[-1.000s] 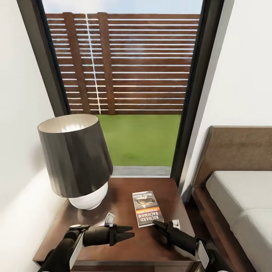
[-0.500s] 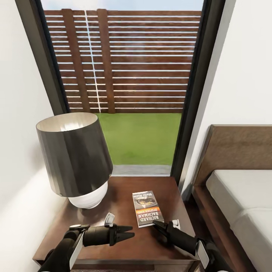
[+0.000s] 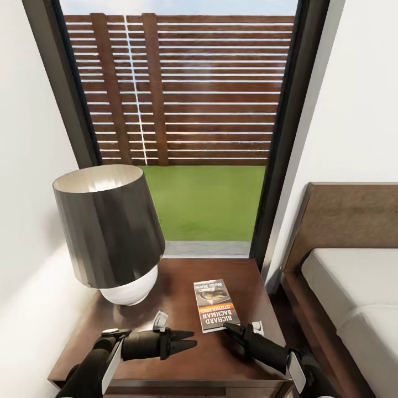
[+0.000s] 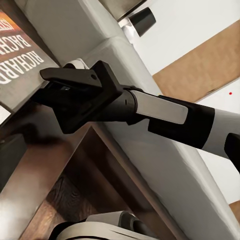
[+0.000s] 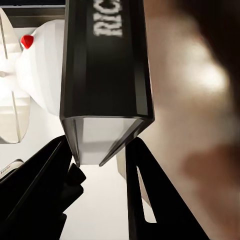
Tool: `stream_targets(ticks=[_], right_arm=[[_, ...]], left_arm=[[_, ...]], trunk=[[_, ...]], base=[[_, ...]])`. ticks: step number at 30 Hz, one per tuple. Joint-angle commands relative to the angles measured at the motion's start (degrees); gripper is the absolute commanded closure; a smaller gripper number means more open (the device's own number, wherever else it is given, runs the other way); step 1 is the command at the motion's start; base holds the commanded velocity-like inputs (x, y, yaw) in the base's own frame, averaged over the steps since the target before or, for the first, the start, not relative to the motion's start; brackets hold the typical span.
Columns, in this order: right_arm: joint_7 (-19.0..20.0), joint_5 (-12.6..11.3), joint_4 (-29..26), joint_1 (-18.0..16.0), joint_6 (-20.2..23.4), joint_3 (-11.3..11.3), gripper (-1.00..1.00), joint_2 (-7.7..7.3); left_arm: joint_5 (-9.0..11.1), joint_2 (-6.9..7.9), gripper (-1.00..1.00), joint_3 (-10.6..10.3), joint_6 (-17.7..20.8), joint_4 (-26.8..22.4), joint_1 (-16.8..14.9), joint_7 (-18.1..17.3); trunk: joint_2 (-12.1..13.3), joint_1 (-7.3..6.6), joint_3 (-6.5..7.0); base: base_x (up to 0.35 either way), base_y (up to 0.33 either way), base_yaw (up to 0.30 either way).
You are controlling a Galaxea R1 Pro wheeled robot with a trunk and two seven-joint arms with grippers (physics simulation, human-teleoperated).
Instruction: In the bedroom, move the book from the bed onto either nightstand, and place the two sandals side by side next to the bed.
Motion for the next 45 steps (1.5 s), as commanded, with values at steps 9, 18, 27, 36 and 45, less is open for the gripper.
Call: stream_targets(ticks=[9,18,27,36,45], right_arm=[[0.1,0.0,0.0,0.0,0.5,-0.3,1.0,0.06],[0.1,0.1,-0.1,0.0,0.4,-0.3,1.0,0.06],[0.1,0.5,-0.8,0.0,0.7,-0.2,1.0,0.06],[0.1,0.5,-0.8,0.0,0.7,0.1,1.0,0.06],[0.1,0.5,-0.8,0.0,0.7,0.1,1.0,0.06]], left_arm=[[-0.1,-0.03,-1.0,0.1,0.6,0.0,0.0,-0.3],[-0.1,-0.05,-1.0,0.1,0.6,0.0,0.0,-0.2],[-0.1,-0.04,-1.0,0.1,0.6,0.0,0.0,-0.2],[-0.1,-0.03,-1.0,0.1,0.6,0.0,0.0,-0.2],[-0.1,0.01,-1.0,0.1,0.6,0.0,0.0,-0.2]], trunk=[[0.0,-0.01,-0.05],[0.0,-0.01,-0.05],[0.0,-0.01,-0.05],[0.0,-0.01,-0.05],[0.0,-0.01,-0.05]], base=[[0.0,0.0,0.0],[0.0,0.0,0.0],[0.0,0.0,0.0],[0.0,0.0,0.0],[0.0,0.0,0.0]])
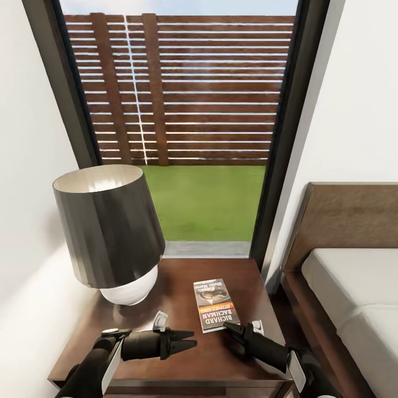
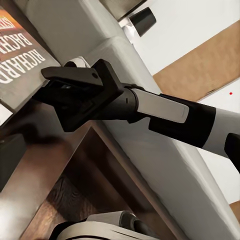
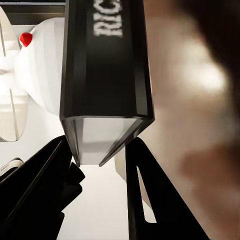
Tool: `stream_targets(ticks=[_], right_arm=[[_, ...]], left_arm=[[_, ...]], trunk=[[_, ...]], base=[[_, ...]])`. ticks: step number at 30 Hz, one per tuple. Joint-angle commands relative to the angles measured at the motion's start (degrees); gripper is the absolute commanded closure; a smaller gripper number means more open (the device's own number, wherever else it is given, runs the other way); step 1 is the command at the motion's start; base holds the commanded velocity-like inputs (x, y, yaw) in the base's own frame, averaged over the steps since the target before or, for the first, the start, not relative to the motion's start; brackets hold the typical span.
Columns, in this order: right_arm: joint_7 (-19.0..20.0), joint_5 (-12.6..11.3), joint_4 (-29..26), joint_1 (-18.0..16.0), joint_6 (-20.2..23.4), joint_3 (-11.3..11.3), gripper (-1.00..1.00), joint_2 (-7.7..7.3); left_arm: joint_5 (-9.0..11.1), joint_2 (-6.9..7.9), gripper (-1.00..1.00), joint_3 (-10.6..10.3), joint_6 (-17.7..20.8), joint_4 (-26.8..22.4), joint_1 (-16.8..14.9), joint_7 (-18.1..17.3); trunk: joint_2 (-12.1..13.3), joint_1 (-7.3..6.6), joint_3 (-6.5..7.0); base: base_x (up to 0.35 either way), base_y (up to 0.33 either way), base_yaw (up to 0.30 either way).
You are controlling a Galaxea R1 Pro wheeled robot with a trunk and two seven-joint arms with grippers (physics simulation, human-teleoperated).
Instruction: In the bedroom, move the book from the bed onto either nightstand, and place the two sandals side by side next to the bed.
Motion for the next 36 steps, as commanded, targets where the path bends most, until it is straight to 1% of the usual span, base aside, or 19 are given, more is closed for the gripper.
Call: stream_targets(ticks=[1,3,9,28,36], right_arm=[[0.1,0.0,0.0,0.0,0.5,-0.3,1.0,0.06],[0.1,0.0,0.0,0.0,0.5,-0.3,1.0,0.06],[0.1,0.0,0.0,0.0,0.5,-0.3,1.0,0.06],[0.0,0.2,0.0,0.0,0.6,-0.2,1.0,0.05],[-0.1,0.3,-0.1,0.0,0.7,-0.2,1.0,-0.05]], left_arm=[[-0.1,-0.05,-1.0,0.1,0.6,0.0,0.0,-0.2],[-0.1,-0.07,-1.0,0.1,0.6,0.0,0.0,-0.2],[-0.1,-0.1,-1.0,0.1,0.6,0.0,0.0,-0.2],[-0.1,-0.01,-1.0,0.1,0.6,0.0,0.0,-0.2],[-0.1,0.73,-1.0,0.2,0.6,0.0,0.0,-0.3]], trunk=[[0.0,-0.04,0.17],[0.0,-0.09,0.61],[2.4,-1.41,1.69],[2.4,-1.41,1.69],[2.4,-1.41,1.69]], base=[[0.0,0.0,0.0],[0.0,0.0,0.0],[0.0,0.0,0.0],[0.0,0.0,0.0],[0.0,0.0,0.0]])
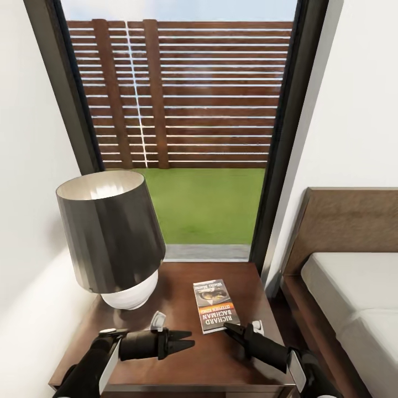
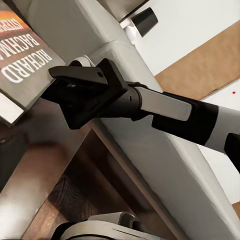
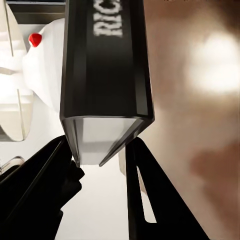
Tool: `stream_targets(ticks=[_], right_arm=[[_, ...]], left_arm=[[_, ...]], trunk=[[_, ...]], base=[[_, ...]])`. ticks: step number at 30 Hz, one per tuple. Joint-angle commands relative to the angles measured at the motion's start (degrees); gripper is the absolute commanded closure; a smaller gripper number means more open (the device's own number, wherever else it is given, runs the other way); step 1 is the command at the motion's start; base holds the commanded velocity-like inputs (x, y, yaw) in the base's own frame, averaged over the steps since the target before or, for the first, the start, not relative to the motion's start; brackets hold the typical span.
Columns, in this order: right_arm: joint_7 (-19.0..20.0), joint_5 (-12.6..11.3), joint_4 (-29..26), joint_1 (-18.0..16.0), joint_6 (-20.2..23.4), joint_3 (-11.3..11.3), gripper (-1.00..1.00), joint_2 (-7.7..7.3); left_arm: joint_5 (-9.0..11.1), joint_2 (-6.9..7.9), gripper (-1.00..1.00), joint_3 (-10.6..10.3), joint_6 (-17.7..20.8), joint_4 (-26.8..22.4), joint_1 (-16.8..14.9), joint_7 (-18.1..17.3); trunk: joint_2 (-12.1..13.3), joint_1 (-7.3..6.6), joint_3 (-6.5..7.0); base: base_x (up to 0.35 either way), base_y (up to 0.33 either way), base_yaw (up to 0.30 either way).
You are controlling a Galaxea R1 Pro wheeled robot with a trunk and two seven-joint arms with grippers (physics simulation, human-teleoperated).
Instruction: In the bedroom, move the book from the bed onto either nightstand, and place the two sandals side by side next to the bed.
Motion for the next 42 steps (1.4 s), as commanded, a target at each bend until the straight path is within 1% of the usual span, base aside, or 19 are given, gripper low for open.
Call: stream_targets(ticks=[1,3,4,6,11,15,20,26,29,35,38,42], right_arm=[[0.1,0.0,-0.1,0.0,0.8,-0.3,1.0,0.03],[0.1,0.0,-0.1,0.0,1.6,-0.3,1.0,0.01],[0.1,0.3,-0.1,0.0,2.6,-0.3,1.0,-0.01],[0.1,1.8,-0.2,0.0,4.0,-0.4,1.0,-0.07],[0.1,3.9,-0.2,0.0,4.8,-0.5,1.0,-0.09],[0.1,4.6,-0.2,0.0,5.0,-0.5,1.0,-0.1],[0.1,5.3,-0.2,0.0,5.5,-0.5,1.0,-0.03],[0.1,5.4,-0.8,0.0,6.1,-0.6,1.0,-0.01],[0.1,5.4,-2.1,0.0,6.1,-0.6,1.0,-0.01],[0.1,5.5,-7.3,0.0,6.2,-0.7,1.0,-0.14],[0.1,5.5,-9.1,0.0,6.3,-0.7,1.0,-0.13],[0.0,5.5,-10.5,0.0,8.1,-0.7,1.0,-0.1]], left_arm=[[-0.1,0.01,-1.0,0.1,0.6,0.0,0.0,-0.3],[-0.1,0.0,-1.0,0.1,0.6,0.0,0.0,-0.3],[-0.1,0.02,-1.0,0.1,0.6,0.0,0.0,-0.3],[-0.1,0.06,-1.0,0.2,0.6,0.0,0.0,-0.3],[-0.1,0.08,-1.0,0.2,0.6,0.0,0.0,-0.3],[-0.1,0.09,-1.0,0.2,0.6,0.0,0.0,-0.3],[-0.1,0.09,-1.0,0.2,0.6,0.0,0.0,-0.3],[-0.1,0.09,-1.0,0.2,0.6,0.0,0.0,-0.3],[-0.1,0.09,-1.0,0.2,0.6,0.0,0.0,-0.3],[-0.1,0.09,-1.0,0.2,0.6,0.0,0.0,-0.3],[-0.1,0.09,-1.0,0.2,0.6,0.0,0.0,-0.4],[-0.1,0.09,-1.0,0.2,0.6,0.0,0.0,-0.4]], trunk=[[0.0,-0.01,-0.05],[0.0,-0.01,-0.05],[0.0,-0.01,-0.05],[0.0,-0.01,-0.05],[0.0,-0.01,-0.05],[0.0,-0.01,-0.05],[0.0,-0.01,-0.05],[0.0,-0.01,-0.05],[0.0,-0.01,-0.05],[0.0,-0.01,-0.05],[0.0,-0.01,-0.05],[0.0,-0.01,-0.05]], base=[[0.0,0.0,0.0],[0.0,0.0,0.0],[0.0,0.0,0.0],[0.0,0.0,0.0],[0.0,0.0,0.0],[0.0,0.0,0.0],[0.0,0.0,0.0],[0.0,0.0,0.0],[0.0,0.0,0.0],[0.0,0.0,0.0],[0.0,0.0,0.0],[0.0,0.0,0.0]])
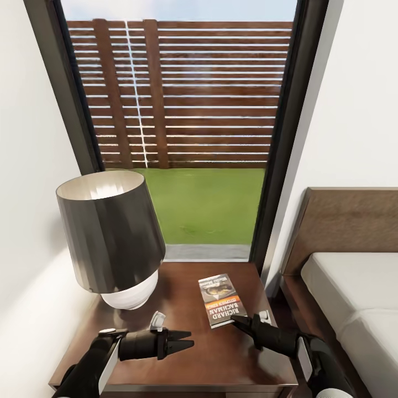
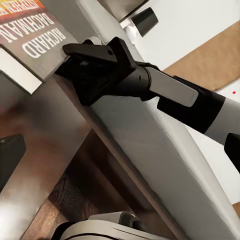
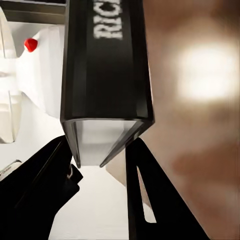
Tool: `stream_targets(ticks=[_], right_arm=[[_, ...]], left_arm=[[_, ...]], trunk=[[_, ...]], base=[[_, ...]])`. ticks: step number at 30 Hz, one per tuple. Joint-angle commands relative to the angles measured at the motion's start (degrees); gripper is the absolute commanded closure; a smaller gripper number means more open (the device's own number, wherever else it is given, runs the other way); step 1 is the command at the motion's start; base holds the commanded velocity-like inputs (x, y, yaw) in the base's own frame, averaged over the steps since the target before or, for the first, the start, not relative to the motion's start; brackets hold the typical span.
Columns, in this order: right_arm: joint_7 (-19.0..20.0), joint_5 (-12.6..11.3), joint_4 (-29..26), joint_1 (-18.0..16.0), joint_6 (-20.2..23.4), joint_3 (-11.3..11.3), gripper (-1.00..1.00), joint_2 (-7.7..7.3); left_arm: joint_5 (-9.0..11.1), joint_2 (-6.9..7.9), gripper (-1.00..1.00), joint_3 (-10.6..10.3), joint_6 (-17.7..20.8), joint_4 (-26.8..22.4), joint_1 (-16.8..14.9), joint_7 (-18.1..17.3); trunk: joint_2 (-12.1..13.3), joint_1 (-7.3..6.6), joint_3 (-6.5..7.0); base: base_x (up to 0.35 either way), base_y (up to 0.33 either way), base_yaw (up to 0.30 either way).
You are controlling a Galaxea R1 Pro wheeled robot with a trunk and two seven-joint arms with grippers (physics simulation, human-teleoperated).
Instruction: In the bedroom, move the book from the bed onto either nightstand, and place the two sandals side by side next to the bed.
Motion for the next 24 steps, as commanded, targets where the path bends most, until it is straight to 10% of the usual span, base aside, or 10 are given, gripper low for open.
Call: stream_targets(ticks=[1,24], right_arm=[[0.4,0.5,-0.1,-0.1,0.5,-0.3,1.0,0.08],[-8.4,1.6,0.0,-0.1,1.0,-0.3,1.0,-0.01]], left_arm=[[-0.1,-0.03,-1.0,0.1,0.6,0.0,0.0,-0.2],[-0.1,-0.03,-1.0,0.1,0.6,0.0,0.0,-0.2]], trunk=[[0.0,-0.01,-0.05],[0.0,-0.01,-0.05]], base=[[0.0,0.0,0.0],[0.0,0.0,0.0]])
